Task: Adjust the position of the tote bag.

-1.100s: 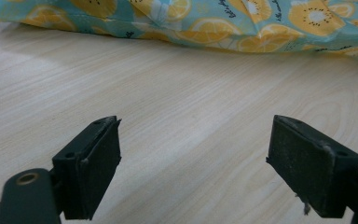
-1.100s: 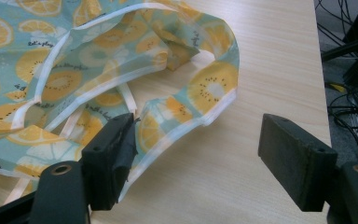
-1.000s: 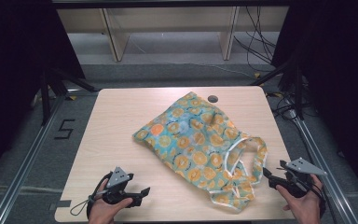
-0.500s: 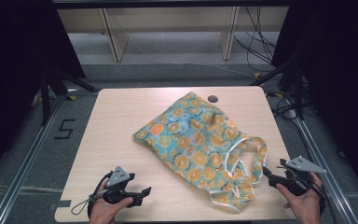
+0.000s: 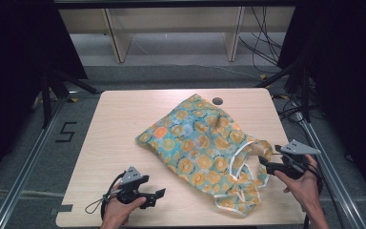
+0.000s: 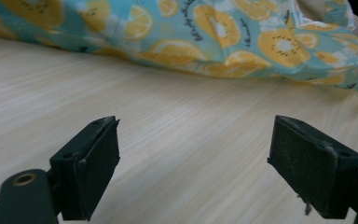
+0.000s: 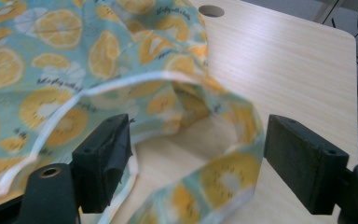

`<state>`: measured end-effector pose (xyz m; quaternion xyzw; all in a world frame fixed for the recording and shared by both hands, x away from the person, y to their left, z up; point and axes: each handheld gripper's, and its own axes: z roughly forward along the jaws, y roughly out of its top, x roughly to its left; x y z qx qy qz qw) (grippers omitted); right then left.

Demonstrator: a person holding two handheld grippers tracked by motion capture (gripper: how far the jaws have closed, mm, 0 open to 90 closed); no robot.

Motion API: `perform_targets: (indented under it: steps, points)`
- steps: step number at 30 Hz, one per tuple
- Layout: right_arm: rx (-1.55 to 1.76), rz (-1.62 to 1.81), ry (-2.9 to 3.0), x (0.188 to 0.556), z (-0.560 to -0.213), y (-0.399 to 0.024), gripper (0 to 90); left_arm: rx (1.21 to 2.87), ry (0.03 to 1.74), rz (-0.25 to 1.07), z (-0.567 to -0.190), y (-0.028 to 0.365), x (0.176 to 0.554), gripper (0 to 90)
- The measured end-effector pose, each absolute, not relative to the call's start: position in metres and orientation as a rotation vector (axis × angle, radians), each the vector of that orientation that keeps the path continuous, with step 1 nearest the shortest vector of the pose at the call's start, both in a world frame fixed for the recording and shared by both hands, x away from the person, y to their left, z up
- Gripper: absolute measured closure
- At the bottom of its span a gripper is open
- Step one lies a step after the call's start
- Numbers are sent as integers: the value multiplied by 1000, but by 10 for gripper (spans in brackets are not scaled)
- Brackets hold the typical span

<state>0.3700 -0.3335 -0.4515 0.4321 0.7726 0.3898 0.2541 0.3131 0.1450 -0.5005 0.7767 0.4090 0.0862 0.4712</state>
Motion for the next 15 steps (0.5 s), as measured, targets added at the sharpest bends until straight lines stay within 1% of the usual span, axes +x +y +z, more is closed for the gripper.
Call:
perform_targets:
  steps: [4, 5, 13, 15]
  points:
    - [1193, 1032, 2103, 390, -449, -330, 241, 1903, 991, 156, -502, 126, 321, 149]
    - [1194, 1021, 2113, 394, -449, -329, 241, 1907, 974, 160, -503, 121, 323, 149]
    - [1166, 965, 2178, 420, -460, -331, 246, 1894, 989, 101, -507, 94, 334, 148]
    - [1146, 964, 2206, 426, -462, -328, 260, 1858, 1024, 31, -508, 91, 336, 148]
